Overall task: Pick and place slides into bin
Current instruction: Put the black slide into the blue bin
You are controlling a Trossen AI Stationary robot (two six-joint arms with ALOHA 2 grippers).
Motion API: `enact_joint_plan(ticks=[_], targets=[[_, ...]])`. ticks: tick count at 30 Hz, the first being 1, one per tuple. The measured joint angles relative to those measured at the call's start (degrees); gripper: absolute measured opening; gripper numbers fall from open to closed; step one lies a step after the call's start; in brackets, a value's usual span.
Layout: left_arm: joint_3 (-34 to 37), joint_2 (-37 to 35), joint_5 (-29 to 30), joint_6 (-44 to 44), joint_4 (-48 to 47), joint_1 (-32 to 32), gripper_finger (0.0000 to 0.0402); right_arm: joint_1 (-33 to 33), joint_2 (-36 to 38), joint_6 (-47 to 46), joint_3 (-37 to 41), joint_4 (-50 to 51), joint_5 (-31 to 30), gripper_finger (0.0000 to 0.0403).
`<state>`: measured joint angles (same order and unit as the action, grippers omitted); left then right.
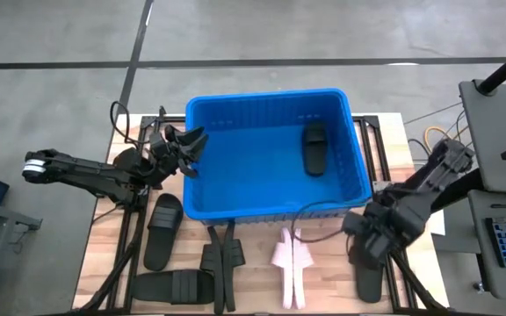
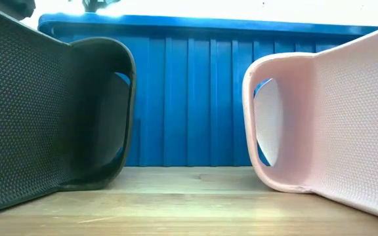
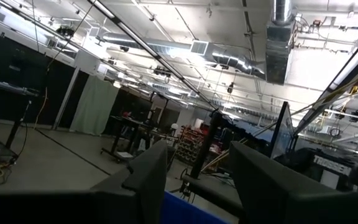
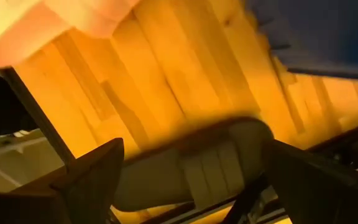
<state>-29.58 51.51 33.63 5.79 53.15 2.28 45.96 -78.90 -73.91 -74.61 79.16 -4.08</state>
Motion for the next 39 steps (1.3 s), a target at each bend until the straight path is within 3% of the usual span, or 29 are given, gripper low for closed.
enact_joint_plan(ticks=[6, 9, 12, 22, 28, 39], targets=[[0.0, -0.6, 0.0, 0.0, -0.1, 0.0, 0.016, 7.5, -5.0, -2.7, 0.2, 0.2, 0.7, 0.0363], [0.0, -0.7, 0.0, 0.0, 0.0, 0.0, 0.016, 10.4, -8.6, 1.5, 0.2, -0.1, 6.7, 0.0363], [0.0, -0.4, 0.0, 0.0, 0.0, 0.0, 0.016, 12.3, -12.3, 1.5, 0.2, 0.3, 9.0, 0.0363], [0.0, 0.1, -0.3, -0.1, 0.0, 0.0, 0.016, 15.6, -23.0, 3.7, 0.2, 3.3, -0.2, 0.0363], [0.0, 0.5, -0.4, -0.1, 0.0, 0.0, 0.016, 15.7, -28.9, 5.0, 0.2, 9.8, -0.2, 0.0363], [0.0, 0.6, -0.4, -0.2, -0.1, 0.0, 0.016, 15.8, -33.8, 4.9, 1.0, 10.0, -2.0, 0.0349]])
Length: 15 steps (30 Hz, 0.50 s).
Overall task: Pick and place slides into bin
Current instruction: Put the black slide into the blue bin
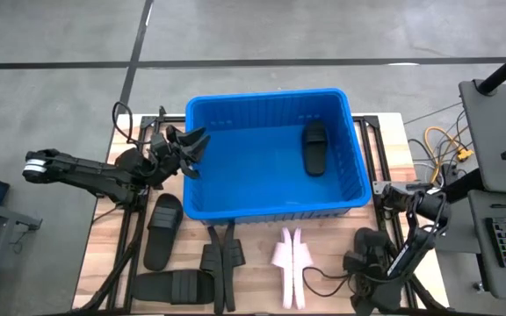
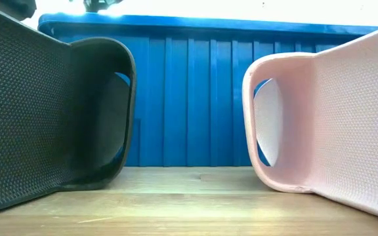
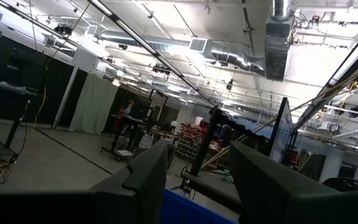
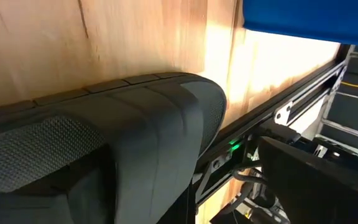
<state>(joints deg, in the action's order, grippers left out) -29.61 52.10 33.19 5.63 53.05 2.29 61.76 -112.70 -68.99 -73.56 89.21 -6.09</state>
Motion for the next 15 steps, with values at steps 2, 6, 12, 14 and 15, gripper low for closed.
enact_joint_plan(ticks=[2, 6, 12, 14, 15], targets=[[0.0, 0.0, 0.0, 0.0, 0.1, 0.0, 0.016, 0.0, 0.0, -0.8, 0.1, 0.1, 0.0, 0.0324], [0.0, 0.0, 0.0, 0.0, 0.1, 0.0, 0.016, 0.0, 0.0, -5.0, 1.3, 0.5, 1.0, 0.0242], [0.0, 0.1, 0.0, 0.0, -0.1, 0.0, 0.016, 0.0, 0.0, -5.7, 2.0, 0.2, 3.8, 0.0079], [0.0, 0.1, 0.0, 0.0, 0.1, 0.0, 0.016, 0.0, 0.4, -5.6, 1.9, 0.1, 4.0, 0.003], [0.0, 0.0, 0.0, 0.0, 0.0, 0.0, 0.016, 0.0, 0.8, -5.6, 1.9, 0.1, 4.0, 0.0022]])
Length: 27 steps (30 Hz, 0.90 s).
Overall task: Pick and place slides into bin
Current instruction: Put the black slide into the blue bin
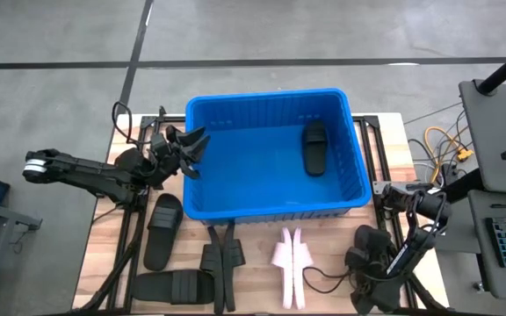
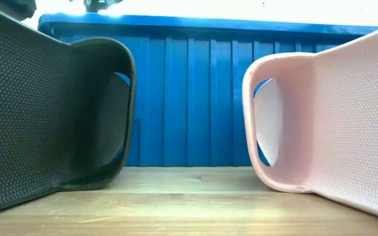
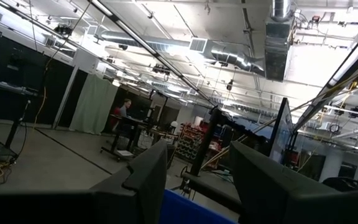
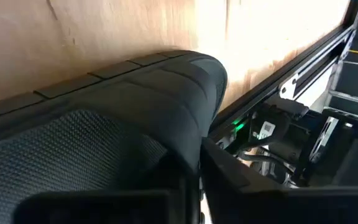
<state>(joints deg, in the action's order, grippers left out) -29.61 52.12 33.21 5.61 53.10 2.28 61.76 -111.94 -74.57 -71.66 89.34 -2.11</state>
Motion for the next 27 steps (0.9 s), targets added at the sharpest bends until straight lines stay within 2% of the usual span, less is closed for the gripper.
enact_joint_plan(ticks=[8, 14, 17, 19, 21, 27], targets=[[0.0, 0.0, 0.0, 0.0, 0.0, 0.0, 0.016, 0.0, 8.0, -0.4, -0.8, 0.7, 0.7, 0.0011], [0.0, 0.0, 0.0, 0.0, -0.1, 0.0, 0.016, -0.3, 19.1, -0.5, -3.6, 0.0, 0.7, 0.001], [0.0, 0.0, 0.0, 0.0, 0.1, 0.0, 0.016, -0.3, 25.3, -3.5, -5.8, -0.4, -0.5, 0.001], [0.0, 0.0, 0.0, 0.0, 0.0, 0.0, 0.016, -0.3, 29.5, -7.4, -7.3, -1.5, -4.1, 0.0009], [0.0, 0.0, 0.0, 0.1, 0.1, 0.0, 0.016, -0.3, 33.4, -11.2, -8.5, -3.9, -10.2, 0.0009], [0.0, 0.0, 0.0, 0.2, 0.0, 0.0, 0.016, -0.6, 40.8, -12.2, -11.1, -8.5, -37.3, 0.0009]])
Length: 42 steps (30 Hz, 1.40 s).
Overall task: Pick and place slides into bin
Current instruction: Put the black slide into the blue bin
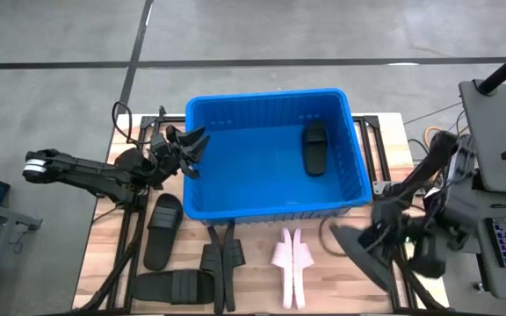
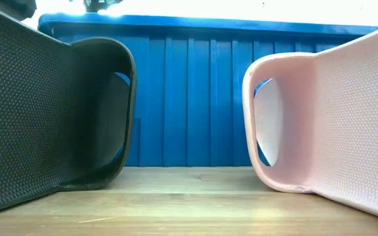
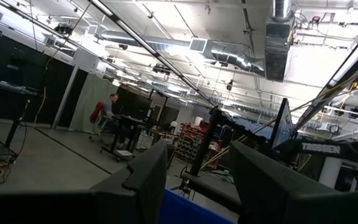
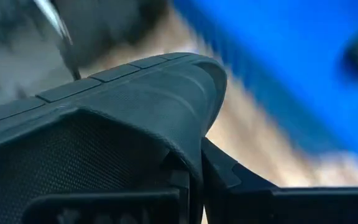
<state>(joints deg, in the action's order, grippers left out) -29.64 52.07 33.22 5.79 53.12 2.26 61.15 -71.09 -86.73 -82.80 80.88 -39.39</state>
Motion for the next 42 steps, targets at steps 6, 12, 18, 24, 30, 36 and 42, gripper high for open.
enact_joint_plan(ticks=[6, 12, 18, 24, 30, 36, 42], targets=[[-0.2, -0.1, 0.0, 0.0, 0.5, 0.0, 0.016, -7.2, 3.3, 5.7, -2.6, 0.1, -13.0, 0.0009], [-0.2, 0.0, 0.0, 1.9, 0.4, 0.0, 0.016, -20.3, 3.2, 21.7, -4.8, 0.0, -12.5, 0.0009], [-0.1, -0.2, 0.0, 2.9, 0.4, 0.0, 0.016, -35.2, 3.2, 41.6, -4.9, 0.2, -5.3, 0.0009], [-0.1, -0.7, 0.0, 3.0, 0.4, 0.0, 0.016, -47.2, 3.4, 59.7, -4.9, -0.1, -1.2, 0.0009], [-0.1, -0.9, 0.0, 3.0, 0.4, 0.0, 0.016, -59.1, 3.1, 74.2, -3.7, -0.3, 2.3, 0.0009], [0.0, -0.9, 0.0, 3.0, 0.4, 0.0, 0.016, -69.5, 3.1, 87.2, 0.4, -6.1, 3.8, 0.0009], [0.0, -0.9, 0.0, 2.9, 0.4, 0.0, 0.016, -76.3, 1.5, 102.9, 7.9, -18.0, 3.9, 0.0009]])
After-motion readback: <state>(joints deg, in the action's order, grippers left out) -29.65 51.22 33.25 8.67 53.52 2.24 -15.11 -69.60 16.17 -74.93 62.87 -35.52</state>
